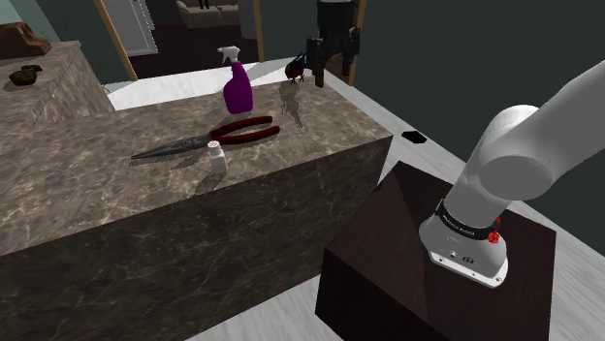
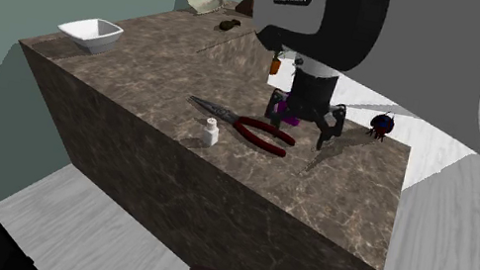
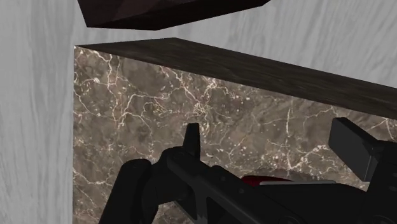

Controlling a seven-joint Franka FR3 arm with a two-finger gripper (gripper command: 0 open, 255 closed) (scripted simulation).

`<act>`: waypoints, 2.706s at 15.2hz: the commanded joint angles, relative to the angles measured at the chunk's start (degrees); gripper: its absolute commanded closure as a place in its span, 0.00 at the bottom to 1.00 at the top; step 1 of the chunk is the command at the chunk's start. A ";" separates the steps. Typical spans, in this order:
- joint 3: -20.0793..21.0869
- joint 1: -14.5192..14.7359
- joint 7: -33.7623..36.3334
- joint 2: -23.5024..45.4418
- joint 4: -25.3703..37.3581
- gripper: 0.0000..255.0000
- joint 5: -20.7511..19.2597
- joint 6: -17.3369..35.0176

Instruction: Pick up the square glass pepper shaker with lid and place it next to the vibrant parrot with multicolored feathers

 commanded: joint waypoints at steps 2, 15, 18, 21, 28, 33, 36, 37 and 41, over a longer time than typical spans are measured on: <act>1.83 0.86 2.44 4.87 1.55 0.00 1.01 3.26; 7.86 4.53 12.41 29.91 17.04 0.00 0.69 12.47; 8.63 5.76 14.62 36.19 22.39 0.00 -0.25 13.30; 9.11 7.25 16.68 42.65 28.54 0.00 -1.32 13.53; 9.26 10.06 19.39 53.34 38.74 0.00 -3.04 13.95; 9.13 10.24 19.58 54.51 36.56 0.00 -3.33 17.28; 9.11 10.26 19.60 54.66 36.33 0.00 -3.37 17.66; 9.11 10.26 19.60 54.66 36.33 0.00 -3.37 17.66; 9.11 10.26 19.60 54.66 36.33 0.00 -3.37 17.65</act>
